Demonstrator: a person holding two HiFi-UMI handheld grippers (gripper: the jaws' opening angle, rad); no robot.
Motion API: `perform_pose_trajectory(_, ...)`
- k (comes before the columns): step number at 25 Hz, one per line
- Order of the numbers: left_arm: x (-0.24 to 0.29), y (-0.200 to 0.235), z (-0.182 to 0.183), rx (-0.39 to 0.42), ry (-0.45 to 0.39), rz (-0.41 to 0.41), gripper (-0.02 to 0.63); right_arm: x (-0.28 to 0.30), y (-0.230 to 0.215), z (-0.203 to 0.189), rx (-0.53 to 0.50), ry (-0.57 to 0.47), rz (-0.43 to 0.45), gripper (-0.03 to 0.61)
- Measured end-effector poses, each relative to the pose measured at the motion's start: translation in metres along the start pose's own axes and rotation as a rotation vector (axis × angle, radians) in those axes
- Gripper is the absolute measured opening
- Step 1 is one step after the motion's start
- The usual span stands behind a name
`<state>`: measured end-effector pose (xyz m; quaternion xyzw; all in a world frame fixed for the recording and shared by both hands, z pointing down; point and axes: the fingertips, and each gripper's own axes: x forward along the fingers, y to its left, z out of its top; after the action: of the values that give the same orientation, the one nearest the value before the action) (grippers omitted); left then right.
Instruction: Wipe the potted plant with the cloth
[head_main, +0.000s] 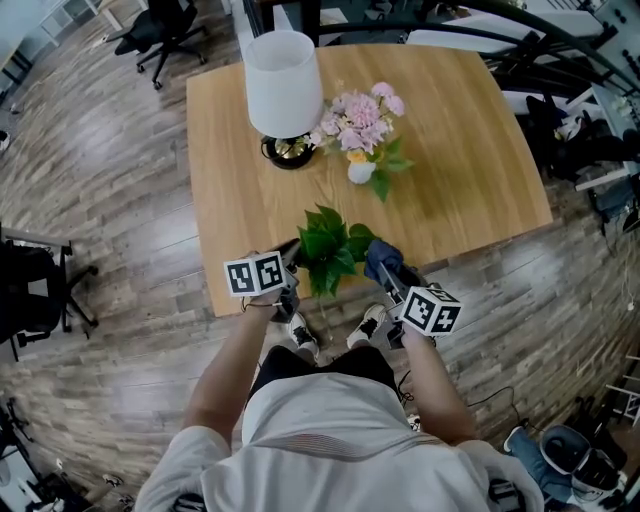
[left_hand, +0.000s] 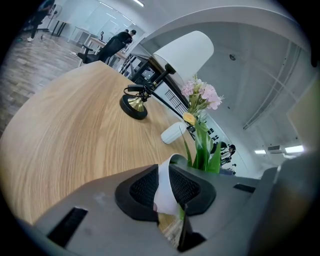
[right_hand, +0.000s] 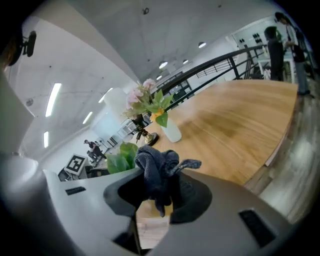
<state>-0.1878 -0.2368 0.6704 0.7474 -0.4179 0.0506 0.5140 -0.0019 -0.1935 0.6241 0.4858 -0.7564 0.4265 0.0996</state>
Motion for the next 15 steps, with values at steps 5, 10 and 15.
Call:
perform_pose_trajectory(5, 0.001, -0.001, 0.000, 0.007, 0.000, -0.003, 0.064, -0.026, 0.037, 0.052, -0.129, -0.136, 0.079, 0.161)
perform_pose_trajectory(10, 0.000, -0.002, -0.001, 0.002, -0.004, -0.002, 0.064, 0.011, 0.121, 0.064, -0.288, -0.075, 0.323, 0.161)
perform_pose_trajectory(15, 0.000, -0.002, -0.001, -0.001, -0.017, 0.002, 0.064, 0.074, 0.141, 0.033, -0.413, 0.107, 0.332, 0.161)
